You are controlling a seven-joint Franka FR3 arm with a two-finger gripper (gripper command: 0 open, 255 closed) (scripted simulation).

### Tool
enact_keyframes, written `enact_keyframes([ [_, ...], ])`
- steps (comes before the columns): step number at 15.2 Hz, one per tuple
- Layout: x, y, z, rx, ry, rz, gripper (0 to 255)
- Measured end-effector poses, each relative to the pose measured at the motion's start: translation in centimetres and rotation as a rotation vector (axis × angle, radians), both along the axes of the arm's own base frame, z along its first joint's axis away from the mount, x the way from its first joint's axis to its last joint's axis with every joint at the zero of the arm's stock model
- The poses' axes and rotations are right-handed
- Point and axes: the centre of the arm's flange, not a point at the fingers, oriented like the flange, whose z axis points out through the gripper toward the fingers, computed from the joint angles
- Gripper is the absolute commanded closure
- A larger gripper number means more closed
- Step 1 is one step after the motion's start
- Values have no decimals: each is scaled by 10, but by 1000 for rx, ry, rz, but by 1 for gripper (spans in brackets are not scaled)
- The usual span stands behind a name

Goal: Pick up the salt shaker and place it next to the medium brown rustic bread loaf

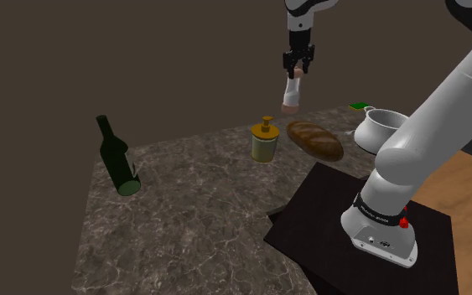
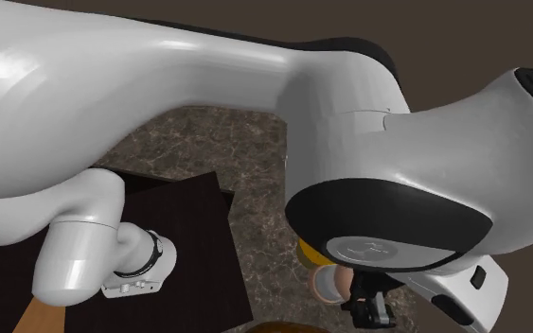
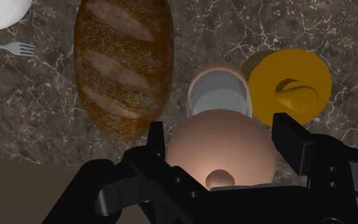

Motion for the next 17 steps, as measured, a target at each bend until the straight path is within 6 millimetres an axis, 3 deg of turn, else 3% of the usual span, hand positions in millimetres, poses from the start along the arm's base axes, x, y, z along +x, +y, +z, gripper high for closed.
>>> enact_keyframes([
  [17, -1, 0, -89, 0, 0, 0, 255],
])
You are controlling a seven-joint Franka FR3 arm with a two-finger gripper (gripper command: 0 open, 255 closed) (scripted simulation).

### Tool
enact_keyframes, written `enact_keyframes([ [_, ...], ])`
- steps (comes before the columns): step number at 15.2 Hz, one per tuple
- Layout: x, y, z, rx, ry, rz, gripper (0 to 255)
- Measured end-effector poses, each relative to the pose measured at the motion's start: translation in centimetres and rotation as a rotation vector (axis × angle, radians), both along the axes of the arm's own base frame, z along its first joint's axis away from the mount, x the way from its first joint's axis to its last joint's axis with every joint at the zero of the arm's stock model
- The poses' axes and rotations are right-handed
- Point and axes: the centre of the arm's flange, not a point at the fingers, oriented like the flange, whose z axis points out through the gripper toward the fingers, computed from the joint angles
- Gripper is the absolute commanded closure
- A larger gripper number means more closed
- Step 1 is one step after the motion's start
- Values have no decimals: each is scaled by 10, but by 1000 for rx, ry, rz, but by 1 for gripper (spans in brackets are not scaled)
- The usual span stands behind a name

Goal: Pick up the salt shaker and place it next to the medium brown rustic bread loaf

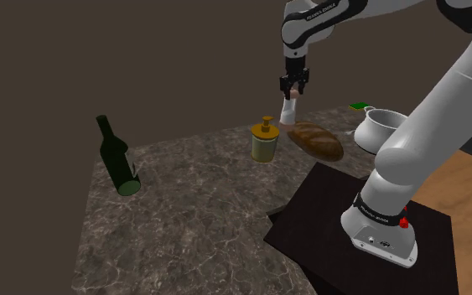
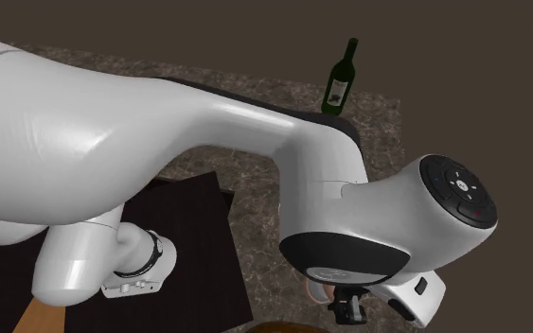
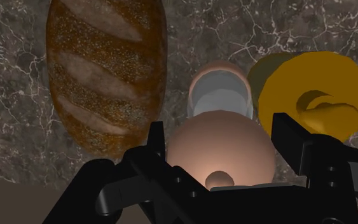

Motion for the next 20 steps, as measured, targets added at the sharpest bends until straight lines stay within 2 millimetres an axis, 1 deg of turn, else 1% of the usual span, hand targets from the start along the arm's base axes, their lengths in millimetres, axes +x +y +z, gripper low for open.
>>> enact_keyframes([
  [20, 0, 0, -106, 0, 0, 0, 255],
])
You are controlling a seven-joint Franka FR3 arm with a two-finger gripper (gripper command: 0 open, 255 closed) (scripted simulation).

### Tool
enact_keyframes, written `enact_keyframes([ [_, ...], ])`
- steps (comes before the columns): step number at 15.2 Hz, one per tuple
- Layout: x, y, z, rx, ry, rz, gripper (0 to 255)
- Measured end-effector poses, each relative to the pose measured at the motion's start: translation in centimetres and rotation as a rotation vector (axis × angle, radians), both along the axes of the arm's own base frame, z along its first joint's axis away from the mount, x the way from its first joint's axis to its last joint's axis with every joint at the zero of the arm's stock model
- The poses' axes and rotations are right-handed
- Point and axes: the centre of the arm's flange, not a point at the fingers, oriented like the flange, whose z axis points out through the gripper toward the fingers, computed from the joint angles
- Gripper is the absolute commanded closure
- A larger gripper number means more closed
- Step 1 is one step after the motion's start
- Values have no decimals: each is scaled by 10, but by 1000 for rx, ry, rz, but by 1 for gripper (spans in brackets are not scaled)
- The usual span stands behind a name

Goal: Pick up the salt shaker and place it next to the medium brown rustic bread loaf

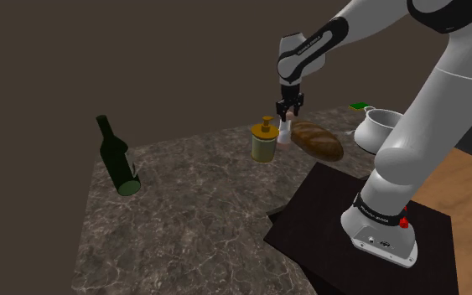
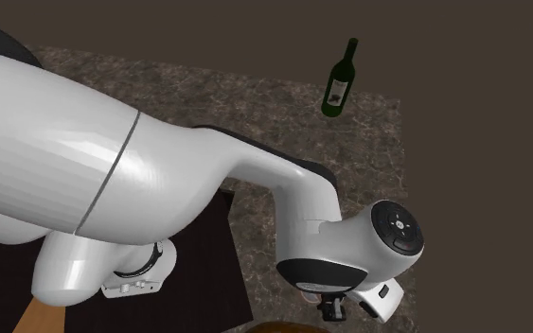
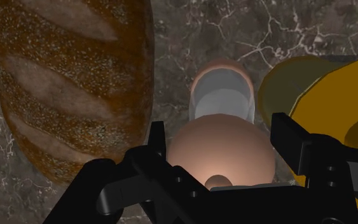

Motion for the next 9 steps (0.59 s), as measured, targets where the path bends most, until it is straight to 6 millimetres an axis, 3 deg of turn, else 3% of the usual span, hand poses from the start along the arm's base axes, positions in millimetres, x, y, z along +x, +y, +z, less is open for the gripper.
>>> enact_keyframes([
  [3, 0, 1, -16, 0, 0, 0, 255],
  [9, 0, 0, -19, 0, 0, 0, 255],
])
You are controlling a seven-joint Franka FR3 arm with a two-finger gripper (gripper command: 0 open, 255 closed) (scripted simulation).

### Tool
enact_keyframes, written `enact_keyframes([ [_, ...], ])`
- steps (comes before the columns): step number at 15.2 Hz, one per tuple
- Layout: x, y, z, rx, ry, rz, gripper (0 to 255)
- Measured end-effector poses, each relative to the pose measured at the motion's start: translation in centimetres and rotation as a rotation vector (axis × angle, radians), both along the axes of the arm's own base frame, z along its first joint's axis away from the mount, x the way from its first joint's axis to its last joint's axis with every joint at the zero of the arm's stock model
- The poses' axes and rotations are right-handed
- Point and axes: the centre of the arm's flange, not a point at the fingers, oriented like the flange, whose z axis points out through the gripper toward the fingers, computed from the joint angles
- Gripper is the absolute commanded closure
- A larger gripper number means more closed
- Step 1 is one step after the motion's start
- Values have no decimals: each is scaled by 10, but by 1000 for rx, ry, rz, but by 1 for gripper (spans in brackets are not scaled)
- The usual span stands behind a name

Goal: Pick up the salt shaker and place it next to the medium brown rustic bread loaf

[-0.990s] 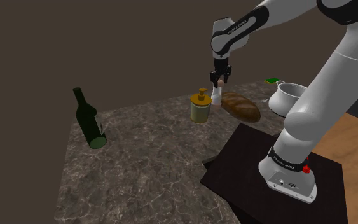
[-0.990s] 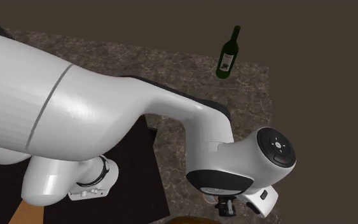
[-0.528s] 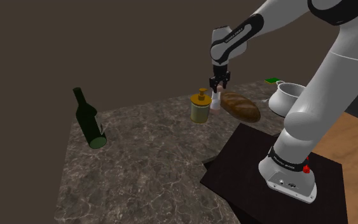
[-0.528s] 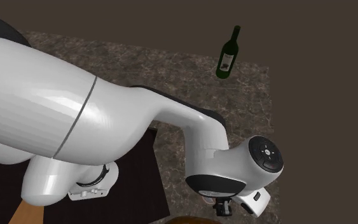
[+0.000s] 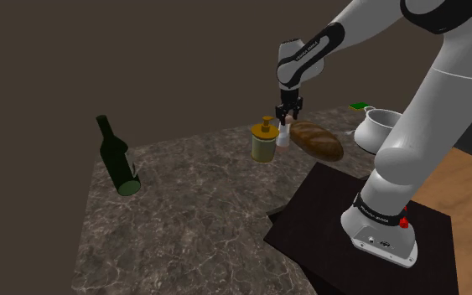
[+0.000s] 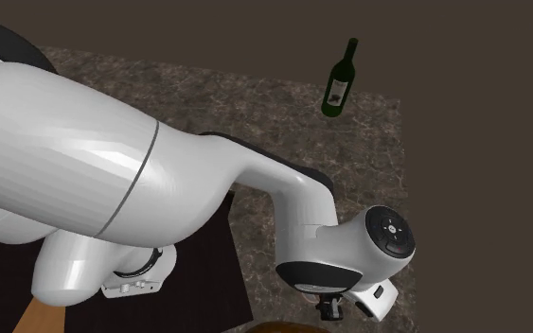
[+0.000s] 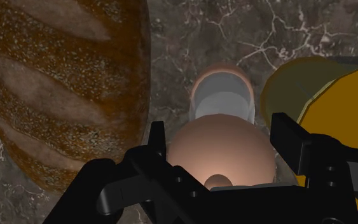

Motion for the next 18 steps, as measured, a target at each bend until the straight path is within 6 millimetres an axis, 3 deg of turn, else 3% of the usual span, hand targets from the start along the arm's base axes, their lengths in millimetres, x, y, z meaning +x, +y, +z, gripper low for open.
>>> enact_keyframes([
  [1, 0, 0, 0, 0, 0, 0, 0],
  [7, 0, 0, 0, 0, 0, 0, 0],
  [12, 5, 4, 43, -1, -1, 0, 0],
  [18, 6, 5, 49, 0, 0, 0, 0],
])
